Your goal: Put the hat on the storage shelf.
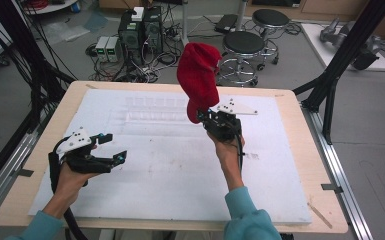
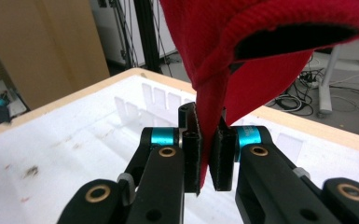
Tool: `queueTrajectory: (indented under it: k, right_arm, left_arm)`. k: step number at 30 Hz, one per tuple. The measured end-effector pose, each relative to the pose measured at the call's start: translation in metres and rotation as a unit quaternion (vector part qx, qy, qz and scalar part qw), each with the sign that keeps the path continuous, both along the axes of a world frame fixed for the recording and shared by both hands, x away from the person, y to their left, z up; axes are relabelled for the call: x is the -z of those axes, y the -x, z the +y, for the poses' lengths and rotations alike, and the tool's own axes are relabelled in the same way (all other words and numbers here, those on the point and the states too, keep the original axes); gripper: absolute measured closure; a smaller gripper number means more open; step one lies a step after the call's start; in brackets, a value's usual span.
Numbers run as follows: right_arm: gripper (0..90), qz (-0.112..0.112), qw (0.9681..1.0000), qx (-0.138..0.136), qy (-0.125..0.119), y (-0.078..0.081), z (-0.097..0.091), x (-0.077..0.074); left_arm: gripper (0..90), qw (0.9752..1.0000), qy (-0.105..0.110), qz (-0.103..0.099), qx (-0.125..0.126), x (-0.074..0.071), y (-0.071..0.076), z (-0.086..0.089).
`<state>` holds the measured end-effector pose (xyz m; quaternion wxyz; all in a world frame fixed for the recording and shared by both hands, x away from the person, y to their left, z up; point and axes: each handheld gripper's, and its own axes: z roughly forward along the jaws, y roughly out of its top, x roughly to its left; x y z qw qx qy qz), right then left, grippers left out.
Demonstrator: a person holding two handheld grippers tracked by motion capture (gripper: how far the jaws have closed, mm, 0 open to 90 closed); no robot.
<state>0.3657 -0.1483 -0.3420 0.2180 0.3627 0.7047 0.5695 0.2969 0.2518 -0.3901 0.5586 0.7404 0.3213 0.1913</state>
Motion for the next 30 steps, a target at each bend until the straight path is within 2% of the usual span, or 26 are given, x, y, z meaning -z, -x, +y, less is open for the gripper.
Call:
queueTrajectory:
  k: [2, 3, 6, 8, 11, 13, 15, 25, 30]
  right_arm:
    - [85.4, 0.003, 1.0000, 0.001, -0.006, -0.011, -0.002, -0.002]
    - [85.4, 0.003, 1.0000, 0.001, -0.006, -0.011, -0.002, -0.002]
    - [85.4, 0.006, 1.0000, 0.001, 0.004, -0.025, 0.000, -0.003]
    - [85.4, 0.006, 1.0000, 0.000, 0.005, -0.028, 0.001, -0.003]
    - [85.5, 0.008, 0.9999, -0.004, 0.005, -0.038, 0.005, -0.001]
    - [85.5, 0.012, 0.9998, -0.004, 0.016, -0.046, 0.010, 0.001]
    - [85.5, 0.011, 0.9998, -0.004, 0.016, -0.052, 0.014, 0.004]
    - [85.4, 0.031, 0.9988, 0.002, 0.037, -0.066, 0.021, 0.019]
    - [85.4, 0.034, 0.9989, 0.006, 0.033, -0.067, 0.021, 0.021]
  left_arm:
    - [15.1, 1.0000, 0.000, 0.004, -0.005, 0.007, 0.003, 0.007]
    - [15.1, 1.0000, 0.000, 0.004, -0.005, 0.007, 0.003, 0.007]
    - [15.1, 0.9999, 0.003, 0.003, -0.010, 0.012, 0.006, 0.014]
    - [15.1, 0.9999, 0.007, 0.003, -0.011, 0.013, 0.006, 0.015]
    - [15.1, 0.9999, 0.005, 0.003, -0.010, 0.017, 0.008, 0.019]
    - [14.9, 0.9999, 0.000, 0.002, -0.010, 0.020, 0.009, 0.021]
    - [14.9, 0.9999, 0.004, -0.003, -0.010, 0.023, 0.011, 0.023]
    - [14.9, 0.9995, 0.016, -0.016, -0.021, 0.036, 0.015, 0.031]
    - [14.9, 0.9993, 0.020, -0.020, -0.023, 0.042, 0.016, 0.032]
